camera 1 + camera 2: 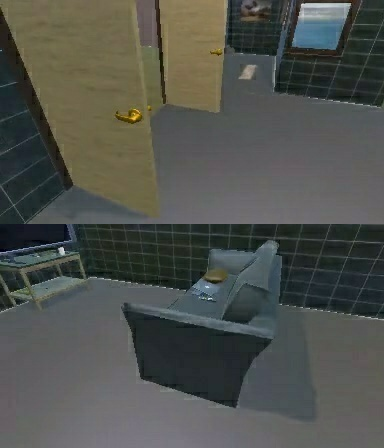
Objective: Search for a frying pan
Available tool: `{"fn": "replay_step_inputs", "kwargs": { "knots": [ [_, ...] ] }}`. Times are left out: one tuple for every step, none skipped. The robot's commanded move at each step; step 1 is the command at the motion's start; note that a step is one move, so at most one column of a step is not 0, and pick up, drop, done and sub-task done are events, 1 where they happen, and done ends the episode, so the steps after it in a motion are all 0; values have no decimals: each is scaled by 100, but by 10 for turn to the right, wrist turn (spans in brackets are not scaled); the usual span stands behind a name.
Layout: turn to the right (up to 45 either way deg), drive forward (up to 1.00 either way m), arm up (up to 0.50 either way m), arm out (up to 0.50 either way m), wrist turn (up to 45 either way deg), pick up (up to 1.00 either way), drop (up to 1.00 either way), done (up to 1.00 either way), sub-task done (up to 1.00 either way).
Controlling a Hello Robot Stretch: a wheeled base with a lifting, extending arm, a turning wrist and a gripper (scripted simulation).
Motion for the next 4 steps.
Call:
{"fn": "replay_step_inputs", "kwargs": {
  "knots": [
    [30, 0, 0, 0, 0, 0, 0, 0, 0],
    [0, 100, 0, 0, 0, 0, 0, 0, 0],
    [0, 40, 0, 0, 0, 0, 0, 0, 0],
    [-450, 0, 0, 0, 0, 0, 0, 0, 0]
  ]
}}
